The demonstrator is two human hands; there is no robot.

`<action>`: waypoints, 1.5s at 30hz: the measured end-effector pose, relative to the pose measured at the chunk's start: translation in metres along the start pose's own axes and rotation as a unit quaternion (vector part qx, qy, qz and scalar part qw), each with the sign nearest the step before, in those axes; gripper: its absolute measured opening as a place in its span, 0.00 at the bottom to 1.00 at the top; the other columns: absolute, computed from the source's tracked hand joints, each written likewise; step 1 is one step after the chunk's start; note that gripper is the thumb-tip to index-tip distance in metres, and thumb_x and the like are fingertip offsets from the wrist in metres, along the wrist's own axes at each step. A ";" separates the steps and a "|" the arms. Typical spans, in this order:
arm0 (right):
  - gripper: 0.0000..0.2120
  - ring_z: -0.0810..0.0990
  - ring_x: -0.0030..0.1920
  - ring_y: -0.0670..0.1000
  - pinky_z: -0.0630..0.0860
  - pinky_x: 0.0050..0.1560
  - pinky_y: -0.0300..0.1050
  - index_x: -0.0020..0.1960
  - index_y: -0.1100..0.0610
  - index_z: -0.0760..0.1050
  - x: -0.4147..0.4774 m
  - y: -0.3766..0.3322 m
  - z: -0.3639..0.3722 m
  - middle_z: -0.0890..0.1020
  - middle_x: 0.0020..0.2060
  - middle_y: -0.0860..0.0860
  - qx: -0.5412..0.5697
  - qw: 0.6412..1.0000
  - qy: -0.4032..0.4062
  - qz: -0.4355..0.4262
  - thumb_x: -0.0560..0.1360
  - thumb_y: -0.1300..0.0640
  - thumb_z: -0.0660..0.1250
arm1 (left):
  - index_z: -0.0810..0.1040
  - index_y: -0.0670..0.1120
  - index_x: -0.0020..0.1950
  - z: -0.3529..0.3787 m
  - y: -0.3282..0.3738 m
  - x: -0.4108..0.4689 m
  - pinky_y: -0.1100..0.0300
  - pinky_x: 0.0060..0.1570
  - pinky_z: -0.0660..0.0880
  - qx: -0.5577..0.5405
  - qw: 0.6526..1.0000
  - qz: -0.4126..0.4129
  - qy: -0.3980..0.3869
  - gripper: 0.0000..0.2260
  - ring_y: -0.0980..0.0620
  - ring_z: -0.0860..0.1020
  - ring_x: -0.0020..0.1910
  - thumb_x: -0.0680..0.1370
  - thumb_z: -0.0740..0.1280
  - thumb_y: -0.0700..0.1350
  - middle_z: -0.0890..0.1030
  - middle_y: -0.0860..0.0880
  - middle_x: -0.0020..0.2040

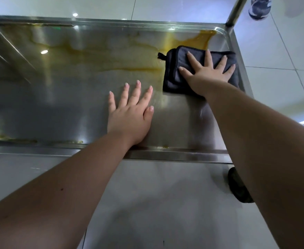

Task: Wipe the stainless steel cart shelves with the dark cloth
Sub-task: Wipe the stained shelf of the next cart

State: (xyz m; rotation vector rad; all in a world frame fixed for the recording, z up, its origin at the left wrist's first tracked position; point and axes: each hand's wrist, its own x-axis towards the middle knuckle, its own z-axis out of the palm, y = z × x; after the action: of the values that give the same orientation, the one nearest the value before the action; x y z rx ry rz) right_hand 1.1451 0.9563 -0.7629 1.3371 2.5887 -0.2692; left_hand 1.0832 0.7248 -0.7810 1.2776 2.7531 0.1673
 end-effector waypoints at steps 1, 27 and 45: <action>0.31 0.37 0.77 0.65 0.35 0.73 0.69 0.75 0.28 0.40 -0.006 0.002 0.001 0.40 0.80 0.46 -0.004 1.000 0.006 -0.014 0.74 0.24 0.42 | 0.45 0.61 0.80 0.000 0.000 -0.001 0.39 0.75 0.38 0.000 1.000 0.000 -0.004 0.24 0.48 0.42 0.80 0.84 0.46 0.56 0.44 0.54 0.81; 0.31 0.38 0.77 0.67 0.36 0.71 0.72 0.76 0.29 0.43 -0.034 -0.058 0.021 0.42 0.80 0.47 -0.003 0.998 0.052 -0.033 0.75 0.26 0.44 | 0.46 0.58 0.80 -0.010 -0.082 0.036 0.37 0.75 0.39 0.017 0.999 -0.032 0.024 0.26 0.47 0.44 0.80 0.83 0.47 0.60 0.45 0.53 0.81; 0.32 0.40 0.77 0.67 0.38 0.73 0.70 0.76 0.31 0.46 -0.043 -0.009 0.018 0.44 0.80 0.47 0.006 0.998 0.058 0.038 0.75 0.26 0.45 | 0.42 0.61 0.80 -0.015 -0.081 0.041 0.29 0.70 0.36 0.037 0.992 -0.114 -0.031 0.28 0.40 0.39 0.79 0.81 0.43 0.64 0.40 0.52 0.81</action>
State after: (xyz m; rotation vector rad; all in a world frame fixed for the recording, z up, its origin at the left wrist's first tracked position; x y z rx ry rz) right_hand 1.1641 0.9127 -0.7674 1.4930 2.6256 -0.2001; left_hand 0.9938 0.7028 -0.7798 0.9534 2.8473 0.0074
